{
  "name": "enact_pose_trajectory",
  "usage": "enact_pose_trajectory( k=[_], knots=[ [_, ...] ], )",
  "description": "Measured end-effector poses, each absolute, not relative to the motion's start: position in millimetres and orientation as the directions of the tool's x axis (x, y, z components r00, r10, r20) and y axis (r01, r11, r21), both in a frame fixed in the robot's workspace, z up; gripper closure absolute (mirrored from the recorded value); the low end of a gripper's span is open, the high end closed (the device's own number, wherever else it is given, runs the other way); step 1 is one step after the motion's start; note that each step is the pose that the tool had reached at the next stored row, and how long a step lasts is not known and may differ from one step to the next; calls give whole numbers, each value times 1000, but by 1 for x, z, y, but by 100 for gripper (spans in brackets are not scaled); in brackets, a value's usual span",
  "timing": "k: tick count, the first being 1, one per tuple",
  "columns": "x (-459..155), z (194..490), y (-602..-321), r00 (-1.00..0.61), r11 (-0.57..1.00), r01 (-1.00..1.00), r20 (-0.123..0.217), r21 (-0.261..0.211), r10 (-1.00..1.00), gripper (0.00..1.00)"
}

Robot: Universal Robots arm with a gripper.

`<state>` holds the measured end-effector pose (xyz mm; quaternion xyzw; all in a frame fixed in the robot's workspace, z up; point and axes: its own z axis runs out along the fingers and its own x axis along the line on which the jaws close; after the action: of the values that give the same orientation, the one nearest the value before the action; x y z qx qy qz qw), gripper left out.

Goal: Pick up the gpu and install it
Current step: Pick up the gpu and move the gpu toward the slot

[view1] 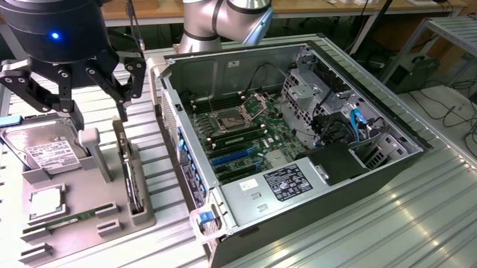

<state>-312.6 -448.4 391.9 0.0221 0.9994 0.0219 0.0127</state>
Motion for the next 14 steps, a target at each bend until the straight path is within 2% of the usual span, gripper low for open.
enact_pose_trajectory(
  k=[1, 2, 3, 14],
  knots=[
    [-313, 392, -448, -999, 998, 44, -24, 44, 45, 40],
    [-313, 392, -448, -999, 998, 44, -24, 44, 45, 40],
    [-313, 392, -448, -999, 998, 44, -24, 44, 45, 34],
    [-313, 392, -448, -999, 998, 44, -24, 44, 45, 34]
  ],
)
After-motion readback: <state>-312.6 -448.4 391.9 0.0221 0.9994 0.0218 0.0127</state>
